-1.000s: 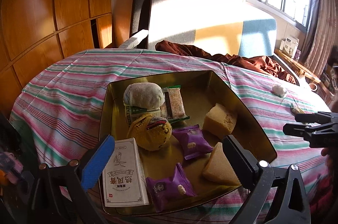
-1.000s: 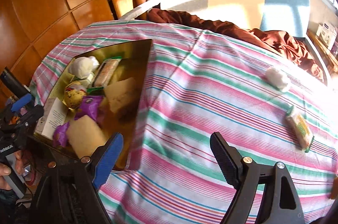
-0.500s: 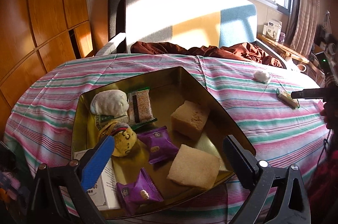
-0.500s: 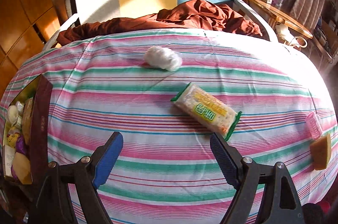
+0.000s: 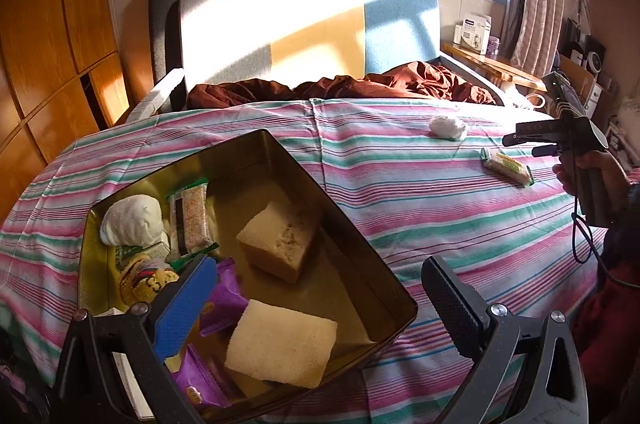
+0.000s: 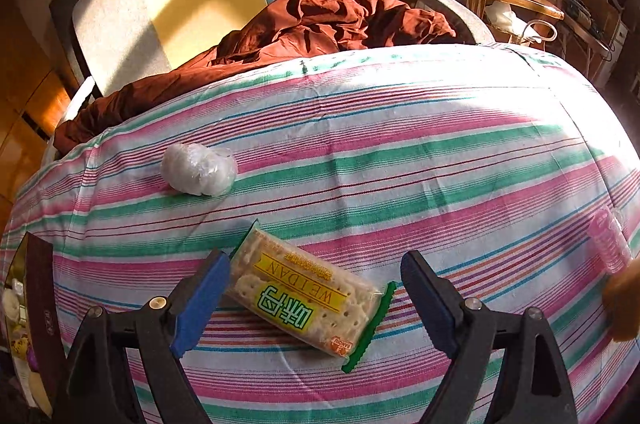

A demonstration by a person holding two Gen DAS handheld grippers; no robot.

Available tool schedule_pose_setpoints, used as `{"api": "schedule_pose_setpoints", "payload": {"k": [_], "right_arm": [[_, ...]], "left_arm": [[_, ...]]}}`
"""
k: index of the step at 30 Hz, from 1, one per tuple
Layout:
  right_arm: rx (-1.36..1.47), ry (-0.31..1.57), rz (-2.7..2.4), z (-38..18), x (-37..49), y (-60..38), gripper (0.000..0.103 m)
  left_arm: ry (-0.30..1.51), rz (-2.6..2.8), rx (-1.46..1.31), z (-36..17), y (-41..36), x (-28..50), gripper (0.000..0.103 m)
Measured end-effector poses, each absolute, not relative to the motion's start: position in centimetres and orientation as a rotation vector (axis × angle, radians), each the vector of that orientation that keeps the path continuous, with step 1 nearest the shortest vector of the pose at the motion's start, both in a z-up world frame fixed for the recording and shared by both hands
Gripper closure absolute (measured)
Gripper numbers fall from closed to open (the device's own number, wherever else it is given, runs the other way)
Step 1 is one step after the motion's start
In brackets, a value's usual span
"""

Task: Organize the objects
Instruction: 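Move both grippers back toward the cracker packet and plastic bundle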

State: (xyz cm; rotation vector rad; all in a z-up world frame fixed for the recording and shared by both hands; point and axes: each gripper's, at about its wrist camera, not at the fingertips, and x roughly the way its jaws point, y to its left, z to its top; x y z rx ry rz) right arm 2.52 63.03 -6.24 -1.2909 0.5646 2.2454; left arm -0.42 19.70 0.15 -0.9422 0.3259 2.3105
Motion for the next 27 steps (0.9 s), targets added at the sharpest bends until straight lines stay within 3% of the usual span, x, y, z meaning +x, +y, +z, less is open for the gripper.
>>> {"api": "schedule_pose_setpoints", "payload": {"k": [4,7,12,20,27], "right_arm": [[-1.438,0.453,2.249,-8.4,0.8,62.1,0.013],[-1.457,0.414,2.256,-8.7,0.5,62.0,0.006],[-1.464,0.434,2.260,-8.5,0.7,62.2,0.006],[-1.593,0.244,2.248,-9.6,0.0,59.9,0.007],[-1.589,0.340,2.238,-9.6,0.6,61.1,0.007]], "left_arm": [[0.320,2.267,-0.953,0.2,21.1,-0.5,0.000],[0.332,2.247,-0.950,0.2,22.1,-0.4,0.000],[0.337,2.218,-0.956,0.3,23.7,-0.5,0.000],[0.348,2.168,-0.959,0.3,25.7,-0.1,0.000],[0.359,2.140,-0.956,0.6,27.3,0.0,0.000]]}}
